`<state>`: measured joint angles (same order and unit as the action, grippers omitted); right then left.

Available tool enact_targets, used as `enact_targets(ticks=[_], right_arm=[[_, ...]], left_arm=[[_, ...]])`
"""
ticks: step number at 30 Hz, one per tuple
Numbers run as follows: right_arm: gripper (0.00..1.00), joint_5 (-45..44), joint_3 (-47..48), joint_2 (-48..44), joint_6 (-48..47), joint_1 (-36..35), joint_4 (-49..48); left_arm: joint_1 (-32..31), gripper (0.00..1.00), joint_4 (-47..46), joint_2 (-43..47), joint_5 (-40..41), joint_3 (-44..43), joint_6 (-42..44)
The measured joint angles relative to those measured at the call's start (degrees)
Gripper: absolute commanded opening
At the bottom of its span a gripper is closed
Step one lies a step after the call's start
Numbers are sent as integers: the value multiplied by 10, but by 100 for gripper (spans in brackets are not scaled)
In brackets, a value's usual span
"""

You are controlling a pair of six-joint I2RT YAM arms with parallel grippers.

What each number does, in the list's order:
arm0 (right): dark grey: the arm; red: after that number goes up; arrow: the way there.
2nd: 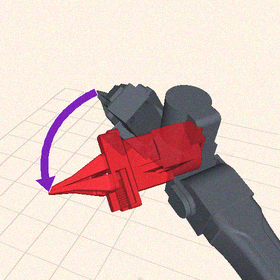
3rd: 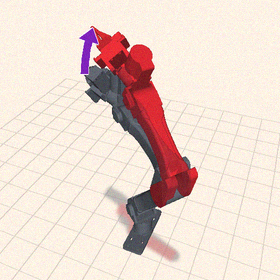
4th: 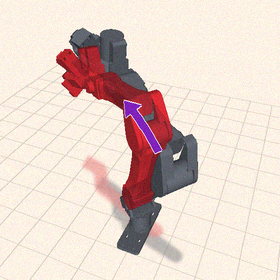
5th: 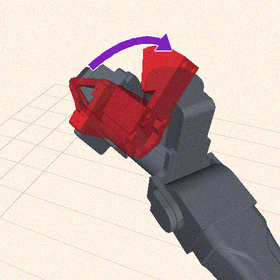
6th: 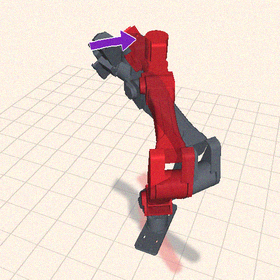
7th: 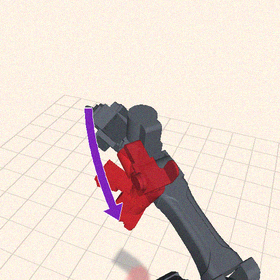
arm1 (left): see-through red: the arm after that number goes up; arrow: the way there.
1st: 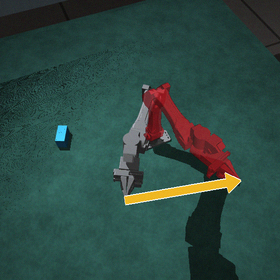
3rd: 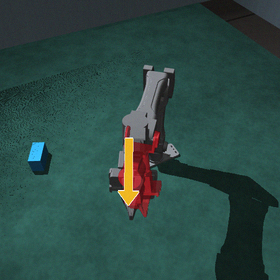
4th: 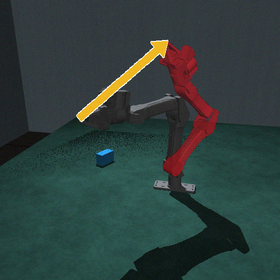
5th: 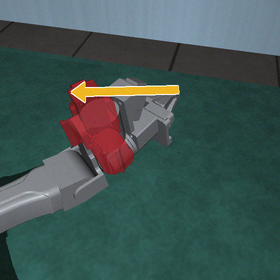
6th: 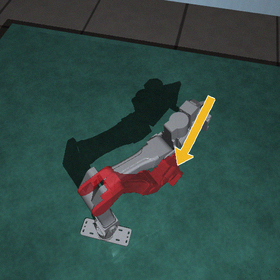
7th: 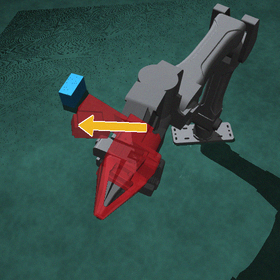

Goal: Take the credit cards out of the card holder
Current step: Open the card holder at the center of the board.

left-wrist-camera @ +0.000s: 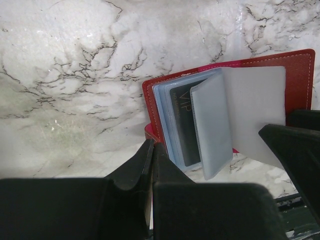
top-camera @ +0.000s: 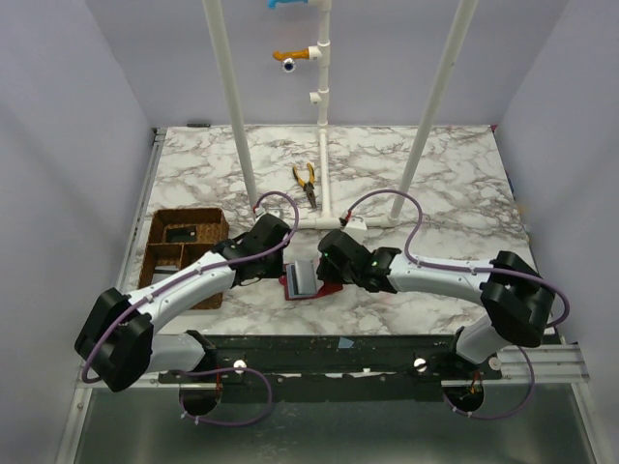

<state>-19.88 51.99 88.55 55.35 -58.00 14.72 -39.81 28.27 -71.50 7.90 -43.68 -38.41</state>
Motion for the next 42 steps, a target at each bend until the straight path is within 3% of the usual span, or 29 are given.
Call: enact_targets(ticks=[4, 9, 14, 16, 21, 36, 42], right_arm=[[26, 0, -3, 12, 1, 0, -1], [14, 0, -31, 30, 7, 0, -1], [10, -3, -50, 34, 18, 1, -7], [9, -4, -54, 33, 20, 1, -12], [8, -4, -55, 33, 21, 1, -14], [9, -3, -62, 27, 23, 1, -23], [21, -2, -62, 14, 22, 2, -16]], left_arm=[[0, 1, -1, -3, -2, 0, 3], [0, 28, -3, -2, -14, 0, 10], [0, 36, -3, 8, -28, -1, 18], [-1, 31, -3, 16, -33, -6, 18], [-6, 0, -10, 25, -39, -17, 16], [-18, 0, -72, -94, -66, -17, 3], [-44, 0, -80, -128, -83, -44, -3]])
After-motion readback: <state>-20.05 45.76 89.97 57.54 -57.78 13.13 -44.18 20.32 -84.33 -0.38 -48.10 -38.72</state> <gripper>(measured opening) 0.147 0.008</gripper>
